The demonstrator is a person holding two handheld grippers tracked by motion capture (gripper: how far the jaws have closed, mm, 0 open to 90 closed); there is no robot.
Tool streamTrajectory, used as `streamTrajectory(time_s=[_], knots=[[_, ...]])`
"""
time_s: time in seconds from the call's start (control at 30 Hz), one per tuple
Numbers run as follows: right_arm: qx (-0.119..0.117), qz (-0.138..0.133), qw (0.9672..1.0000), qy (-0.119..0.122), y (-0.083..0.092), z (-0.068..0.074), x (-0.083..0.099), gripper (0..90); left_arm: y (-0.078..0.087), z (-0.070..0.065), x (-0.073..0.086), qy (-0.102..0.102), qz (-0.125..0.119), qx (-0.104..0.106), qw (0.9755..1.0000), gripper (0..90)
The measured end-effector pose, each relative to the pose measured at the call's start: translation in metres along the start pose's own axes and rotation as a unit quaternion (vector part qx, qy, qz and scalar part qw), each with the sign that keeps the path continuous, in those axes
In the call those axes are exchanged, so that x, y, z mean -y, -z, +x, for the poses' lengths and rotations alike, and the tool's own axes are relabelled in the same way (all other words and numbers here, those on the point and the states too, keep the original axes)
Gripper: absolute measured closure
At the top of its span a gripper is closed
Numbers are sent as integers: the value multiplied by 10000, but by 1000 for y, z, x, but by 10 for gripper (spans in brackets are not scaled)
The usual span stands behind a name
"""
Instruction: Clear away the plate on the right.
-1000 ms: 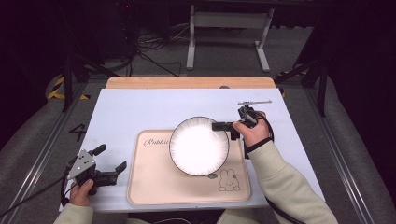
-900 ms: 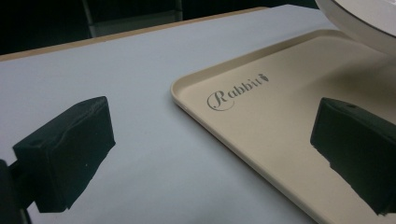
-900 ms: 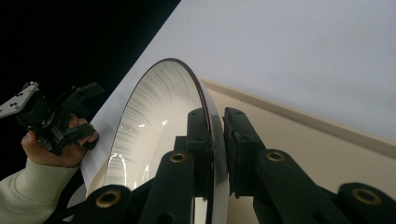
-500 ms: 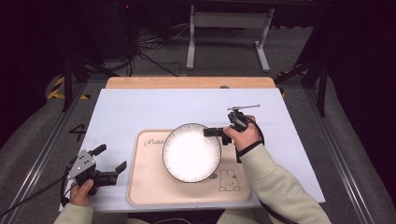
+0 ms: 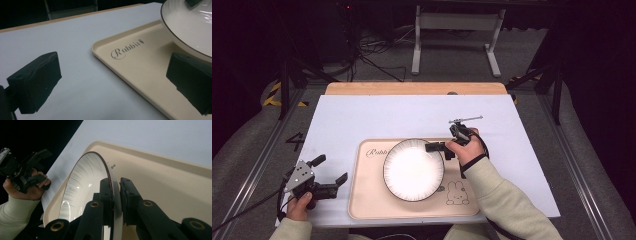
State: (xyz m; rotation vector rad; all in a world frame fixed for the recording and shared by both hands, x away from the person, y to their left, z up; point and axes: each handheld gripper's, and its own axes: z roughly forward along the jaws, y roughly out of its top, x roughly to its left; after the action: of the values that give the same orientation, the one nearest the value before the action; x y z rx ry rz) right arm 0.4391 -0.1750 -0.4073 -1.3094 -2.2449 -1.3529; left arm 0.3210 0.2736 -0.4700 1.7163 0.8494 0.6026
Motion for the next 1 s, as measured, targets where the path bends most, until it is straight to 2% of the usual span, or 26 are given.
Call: streamTrajectory(time_s=[0.57,0.8,0.9,1.0], knots=[[-3,149,9998,-115,-8,-4,6,809,0,0,0,8,-3,-3,10000,2],[17,179,9998,-41,-9,-6,5,811,0,0,0,8,-3,-6,10000,2],[10,229,9997,-12,-11,-9,4,813,0,0,0,6,-3,-4,10000,2],[-26,310,9995,-90,-12,-13,3,811,0,0,0,5,1,-3,10000,2]])
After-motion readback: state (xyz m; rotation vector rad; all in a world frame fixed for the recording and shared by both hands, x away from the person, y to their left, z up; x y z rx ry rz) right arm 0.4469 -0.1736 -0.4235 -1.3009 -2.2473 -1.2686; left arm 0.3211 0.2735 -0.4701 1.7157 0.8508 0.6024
